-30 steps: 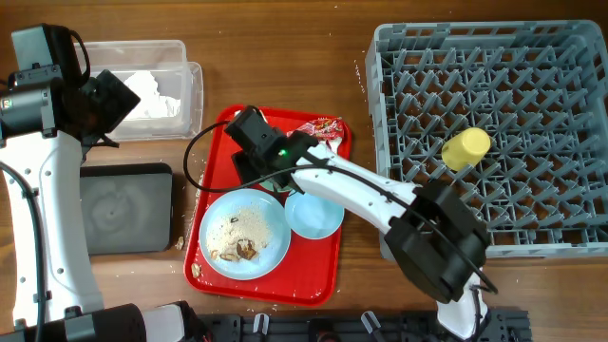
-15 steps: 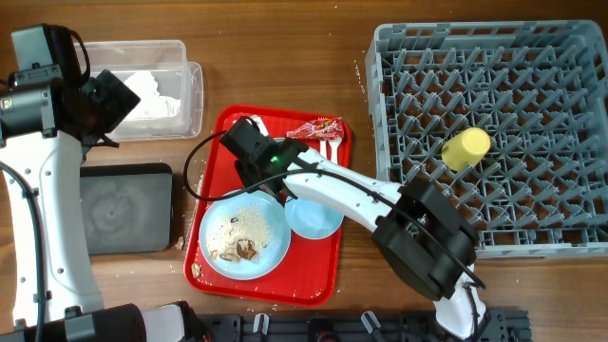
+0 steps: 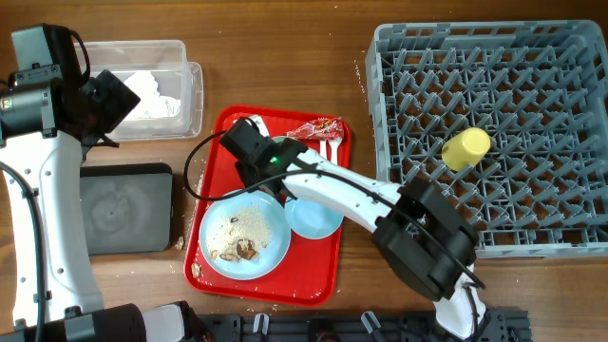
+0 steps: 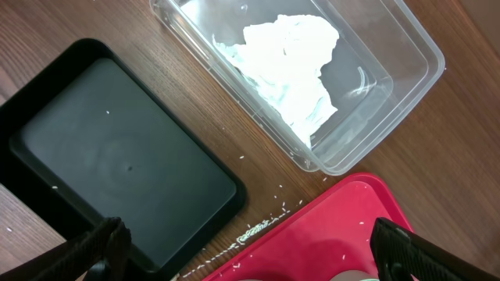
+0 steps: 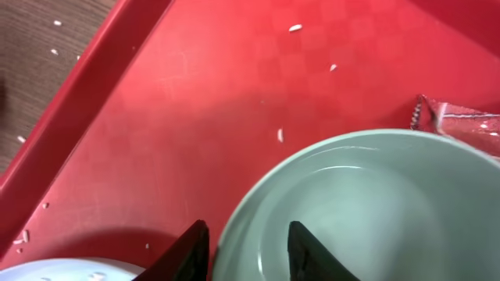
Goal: Sort waste into correct bins and load items into the dishwasher rack
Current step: 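Lower the right gripper onto the pale green bowl rim and grasp it, then lift the pale green bowl and place it in the rack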
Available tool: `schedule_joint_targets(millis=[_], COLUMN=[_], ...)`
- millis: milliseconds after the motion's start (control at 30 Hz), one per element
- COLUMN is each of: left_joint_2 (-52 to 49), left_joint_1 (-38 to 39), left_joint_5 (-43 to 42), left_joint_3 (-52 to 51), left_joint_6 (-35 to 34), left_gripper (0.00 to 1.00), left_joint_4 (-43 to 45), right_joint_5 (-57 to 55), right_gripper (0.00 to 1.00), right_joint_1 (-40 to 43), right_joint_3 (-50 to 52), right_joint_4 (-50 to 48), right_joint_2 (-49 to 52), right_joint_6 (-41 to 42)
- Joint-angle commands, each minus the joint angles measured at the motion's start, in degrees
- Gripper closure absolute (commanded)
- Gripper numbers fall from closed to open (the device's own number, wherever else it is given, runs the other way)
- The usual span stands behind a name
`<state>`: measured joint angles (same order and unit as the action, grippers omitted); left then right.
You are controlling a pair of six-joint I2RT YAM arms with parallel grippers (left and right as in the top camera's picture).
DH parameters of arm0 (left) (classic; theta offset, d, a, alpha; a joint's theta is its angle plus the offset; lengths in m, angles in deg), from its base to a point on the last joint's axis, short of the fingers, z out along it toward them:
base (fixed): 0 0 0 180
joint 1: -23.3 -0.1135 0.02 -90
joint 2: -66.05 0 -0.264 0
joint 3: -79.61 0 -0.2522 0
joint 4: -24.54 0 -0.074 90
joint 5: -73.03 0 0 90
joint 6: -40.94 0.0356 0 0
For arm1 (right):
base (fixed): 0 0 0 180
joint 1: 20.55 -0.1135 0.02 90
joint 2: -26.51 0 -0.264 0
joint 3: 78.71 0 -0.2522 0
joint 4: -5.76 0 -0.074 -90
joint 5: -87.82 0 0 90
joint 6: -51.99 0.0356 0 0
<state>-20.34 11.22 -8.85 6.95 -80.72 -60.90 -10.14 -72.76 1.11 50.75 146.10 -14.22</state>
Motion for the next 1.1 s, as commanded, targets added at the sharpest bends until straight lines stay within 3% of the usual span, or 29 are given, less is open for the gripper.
schedule_joint_targets(millis=[0,133,267,367,733,933,1067], left_joint_2=[0.13,0.13,0.13,0.13,0.13,0.13,0.13], left_joint_1=[-0.2,-0.2,-0.2,-0.2,-0.2,-0.2,-0.2], left_joint_5=[0.5,0.5,0.5,0.5,0.5,0.5,0.5], left_joint_3=[-0.02,-0.02,-0.02,-0.02,-0.02,-0.02,-0.02], left_joint_6=[-0.55,-0.55,-0.55,-0.55,-0.55,-0.55,-0.55], left_gripper=[0.0,0.0,0.0,0.0,0.0,0.0,0.0], left_joint_4=[0.07,0.07,0.07,0.07,0.07,0.07,0.07], right_joint_5=[-0.61,0.28,-0.26,-0.61,6.99,10.78,18.51], right_gripper=[0.72,0.82,0.84,0.95,0.96,0.96,0.96], right_joint_1=[-1.75,-2.32,-2.32,-2.32,0.02,9.53,22.75], right_joint_3=[-0.11,-0.11,0.17,0.94,-7.54,-9.4,-9.38], right_joint_4=[0.07,0.15,0.09,0.46,3.78,9.01,14.25], right_joint_2=[1.09,1.09,1.09,1.09,-6.84,-21.31,-30.45], right_joint_6=[1.31,2.91,3.19,3.23,3.34,3.17,2.47])
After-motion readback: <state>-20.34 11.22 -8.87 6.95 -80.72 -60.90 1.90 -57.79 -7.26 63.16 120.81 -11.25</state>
